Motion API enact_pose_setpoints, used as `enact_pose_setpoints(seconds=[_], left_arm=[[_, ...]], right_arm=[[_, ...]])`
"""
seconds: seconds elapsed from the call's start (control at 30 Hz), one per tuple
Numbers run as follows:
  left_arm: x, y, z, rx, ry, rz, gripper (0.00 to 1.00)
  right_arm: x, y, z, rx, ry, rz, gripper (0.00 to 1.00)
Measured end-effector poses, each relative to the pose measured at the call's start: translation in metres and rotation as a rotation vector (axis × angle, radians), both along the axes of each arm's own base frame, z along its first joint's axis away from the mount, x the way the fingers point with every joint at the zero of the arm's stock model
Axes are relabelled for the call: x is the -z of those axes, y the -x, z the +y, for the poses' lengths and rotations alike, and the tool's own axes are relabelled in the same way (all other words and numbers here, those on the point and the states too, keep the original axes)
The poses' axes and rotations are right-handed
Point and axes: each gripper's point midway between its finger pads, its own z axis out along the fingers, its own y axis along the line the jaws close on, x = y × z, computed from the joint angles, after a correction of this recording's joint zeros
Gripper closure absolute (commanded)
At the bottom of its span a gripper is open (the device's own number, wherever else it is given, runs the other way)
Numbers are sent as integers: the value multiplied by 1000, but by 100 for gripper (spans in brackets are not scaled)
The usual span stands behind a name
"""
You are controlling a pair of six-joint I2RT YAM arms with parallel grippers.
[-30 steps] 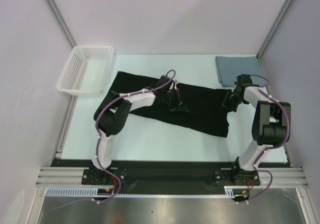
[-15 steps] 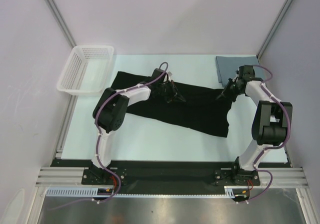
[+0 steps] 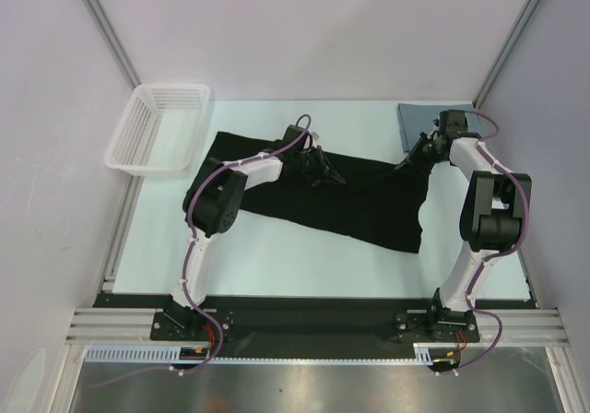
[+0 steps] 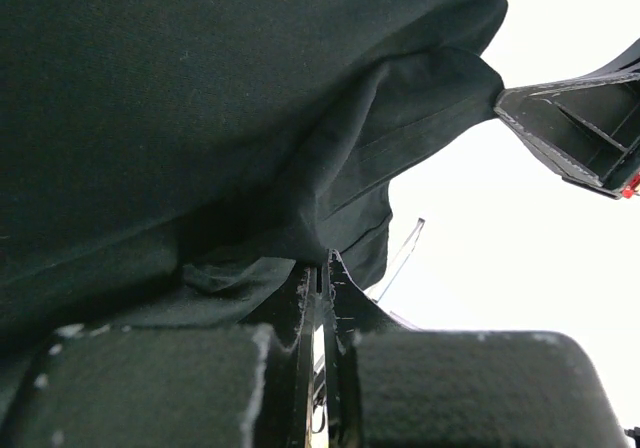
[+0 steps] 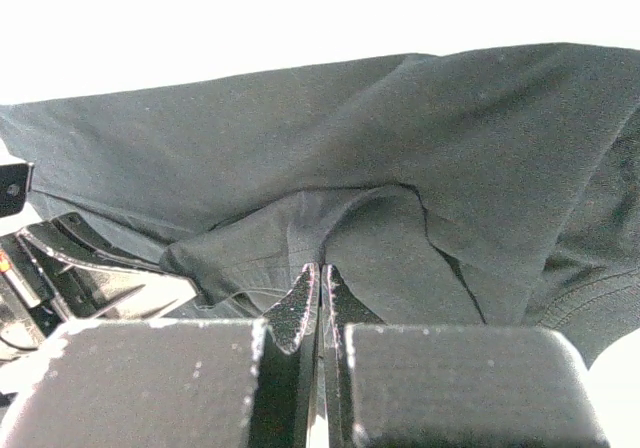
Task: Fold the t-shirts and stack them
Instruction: Fold the tshirt
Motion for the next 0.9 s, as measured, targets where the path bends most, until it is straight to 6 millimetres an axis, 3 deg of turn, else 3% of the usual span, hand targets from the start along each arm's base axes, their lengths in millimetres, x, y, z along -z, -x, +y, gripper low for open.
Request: enact_pose_setpoints(seconds=[0.23,0.47,0.7,0.9], left_arm=[[2,-1,7,-2,-4,15,95],[11,6,27,13,-48,44,94],[19,15,34,43,-81,67,91],[15,16,34,60,-82,64,91]], right_arm=[[-2,3,0,-1,-12,18,100],[-3,14,-4,3,-13,40,100],[17,37,-1,-9,-21,116,100],[19,40,-1,-15,-7,123,100]])
